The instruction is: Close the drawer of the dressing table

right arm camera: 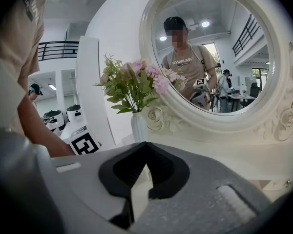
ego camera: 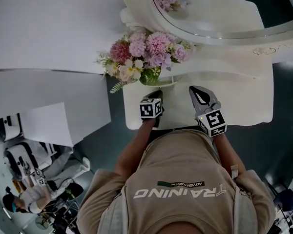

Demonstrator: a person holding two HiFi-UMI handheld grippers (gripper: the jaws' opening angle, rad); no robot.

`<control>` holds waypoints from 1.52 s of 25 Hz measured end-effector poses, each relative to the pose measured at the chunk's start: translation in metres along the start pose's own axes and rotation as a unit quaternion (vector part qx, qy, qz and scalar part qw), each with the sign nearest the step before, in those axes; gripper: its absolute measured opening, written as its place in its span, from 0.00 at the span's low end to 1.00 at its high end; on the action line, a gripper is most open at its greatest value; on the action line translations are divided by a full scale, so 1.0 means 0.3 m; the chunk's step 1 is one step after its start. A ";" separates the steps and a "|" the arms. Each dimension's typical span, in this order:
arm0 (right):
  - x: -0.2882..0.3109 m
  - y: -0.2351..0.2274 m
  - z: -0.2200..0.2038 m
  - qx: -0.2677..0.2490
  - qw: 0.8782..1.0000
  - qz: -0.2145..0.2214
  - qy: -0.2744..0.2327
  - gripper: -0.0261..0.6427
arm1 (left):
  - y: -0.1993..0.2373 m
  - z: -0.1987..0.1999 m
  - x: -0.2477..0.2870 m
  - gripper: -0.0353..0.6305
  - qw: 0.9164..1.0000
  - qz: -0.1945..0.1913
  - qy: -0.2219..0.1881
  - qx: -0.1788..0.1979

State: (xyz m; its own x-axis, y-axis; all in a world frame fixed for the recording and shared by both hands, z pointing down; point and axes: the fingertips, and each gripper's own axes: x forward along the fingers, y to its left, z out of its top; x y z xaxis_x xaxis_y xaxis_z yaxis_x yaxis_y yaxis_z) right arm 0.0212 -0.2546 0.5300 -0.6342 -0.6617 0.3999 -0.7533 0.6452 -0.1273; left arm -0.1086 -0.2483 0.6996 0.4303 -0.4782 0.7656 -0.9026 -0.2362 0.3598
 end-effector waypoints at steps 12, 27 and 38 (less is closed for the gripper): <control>-0.011 -0.012 -0.018 0.008 1.000 -0.011 0.004 0.04 | 0.017 0.045 0.019 0.08 1.000 0.000 -0.007 -0.011; 0.005 -0.007 -0.009 0.011 1.000 -0.016 0.005 0.04 | 0.043 0.117 0.069 0.08 0.999 -0.019 -0.019 -0.038; 0.012 0.024 0.021 0.001 1.000 -0.012 -0.004 0.04 | 0.056 0.151 0.079 0.08 0.999 -0.012 -0.027 -0.024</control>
State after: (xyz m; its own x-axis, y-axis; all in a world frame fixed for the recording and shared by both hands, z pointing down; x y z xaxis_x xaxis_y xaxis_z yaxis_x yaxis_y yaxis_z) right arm 0.0123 -0.2548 0.5250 -0.6169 -0.6799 0.3966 -0.7689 0.6282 -0.1190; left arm -0.1130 -0.3019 0.6997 0.4502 -0.5185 0.7270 -0.8910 -0.2074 0.4039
